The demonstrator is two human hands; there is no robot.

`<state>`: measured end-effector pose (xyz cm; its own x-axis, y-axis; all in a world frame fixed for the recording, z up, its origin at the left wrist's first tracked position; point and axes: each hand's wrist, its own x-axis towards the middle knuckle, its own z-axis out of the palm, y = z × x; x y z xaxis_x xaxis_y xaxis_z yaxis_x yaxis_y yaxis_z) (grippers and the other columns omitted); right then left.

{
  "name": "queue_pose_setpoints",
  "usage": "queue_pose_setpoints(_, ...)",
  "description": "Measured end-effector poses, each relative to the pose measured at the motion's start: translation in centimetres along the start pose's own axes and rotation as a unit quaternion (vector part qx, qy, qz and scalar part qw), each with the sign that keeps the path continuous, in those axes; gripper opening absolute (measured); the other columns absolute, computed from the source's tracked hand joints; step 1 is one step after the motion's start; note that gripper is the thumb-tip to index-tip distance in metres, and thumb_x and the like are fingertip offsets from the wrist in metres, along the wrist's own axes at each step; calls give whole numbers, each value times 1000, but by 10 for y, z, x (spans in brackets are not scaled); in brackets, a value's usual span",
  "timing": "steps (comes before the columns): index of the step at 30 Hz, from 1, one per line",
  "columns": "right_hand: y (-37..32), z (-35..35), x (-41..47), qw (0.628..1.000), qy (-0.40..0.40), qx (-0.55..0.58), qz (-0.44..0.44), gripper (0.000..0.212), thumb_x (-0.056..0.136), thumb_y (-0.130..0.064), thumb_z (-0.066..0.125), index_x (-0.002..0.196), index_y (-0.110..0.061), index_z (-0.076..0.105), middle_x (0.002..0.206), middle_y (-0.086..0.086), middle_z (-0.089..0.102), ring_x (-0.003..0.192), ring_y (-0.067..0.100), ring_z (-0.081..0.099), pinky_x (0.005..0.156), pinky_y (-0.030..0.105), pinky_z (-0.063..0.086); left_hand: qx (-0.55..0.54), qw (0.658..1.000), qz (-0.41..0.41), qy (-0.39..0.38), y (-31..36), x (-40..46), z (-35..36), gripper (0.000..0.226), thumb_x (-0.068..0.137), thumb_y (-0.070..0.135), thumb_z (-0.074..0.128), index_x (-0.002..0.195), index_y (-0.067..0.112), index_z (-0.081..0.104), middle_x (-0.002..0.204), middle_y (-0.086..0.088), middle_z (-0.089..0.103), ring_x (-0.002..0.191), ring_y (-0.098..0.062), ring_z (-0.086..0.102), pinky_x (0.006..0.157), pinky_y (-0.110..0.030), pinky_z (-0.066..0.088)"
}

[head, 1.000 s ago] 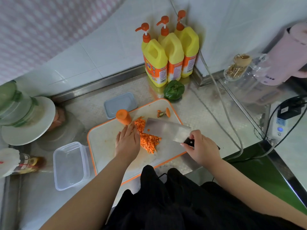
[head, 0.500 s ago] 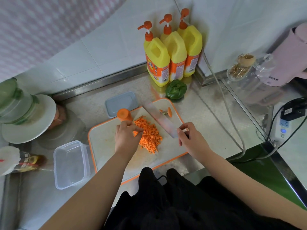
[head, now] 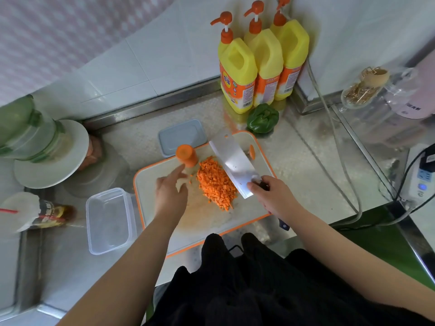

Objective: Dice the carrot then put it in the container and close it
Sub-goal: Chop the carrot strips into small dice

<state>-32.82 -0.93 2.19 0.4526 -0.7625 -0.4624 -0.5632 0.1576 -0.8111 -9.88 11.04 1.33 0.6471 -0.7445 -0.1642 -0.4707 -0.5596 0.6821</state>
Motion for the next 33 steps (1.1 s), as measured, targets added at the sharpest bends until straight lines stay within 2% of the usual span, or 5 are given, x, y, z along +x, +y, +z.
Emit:
queue_pose_setpoints(6,-3,24,-1,945,-156,-274,-83,38,93,-36,54,63,-21,37,60,-4,41,62,16,43,54,30,28,47,988,-1,146,-14,28,-22,48,92,5,51,137,21,54,134,-3,56,120,-30,41,106,-34,33)
queue_pose_setpoints(16,-6,65,-8,876,-251,-402,-89,35,98,-38,46,69,-20,37,66,-4,41,67,20,46,49,27,25,220,957,97,-161,6,85,-7,79,84,20,74,150,30,31,154,-5,22,132,-40,40,103,-50,40)
queue_pose_setpoints(20,-9,77,-7,879,-246,-402,-70,38,99,-36,46,66,-22,31,66,-4,39,64,19,42,50,28,23,197,973,76,-91,14,82,-10,54,86,18,66,136,27,46,138,-5,38,108,-37,56,74,-38,43)
queue_pose_setpoints(25,-19,79,-1,894,-280,-343,-64,28,101,-39,39,92,-13,47,73,3,59,61,21,55,58,31,37,97,995,11,8,9,64,-38,55,85,26,71,134,34,47,139,3,38,105,-26,57,84,-39,48)
queue_pose_setpoints(33,-17,86,3,914,-90,-389,-74,42,103,-42,29,112,-8,51,71,-2,46,71,26,54,58,33,37,-18,990,-40,134,-8,19,-67,56,82,18,74,132,29,52,132,1,45,97,-10,49,86,-27,43)
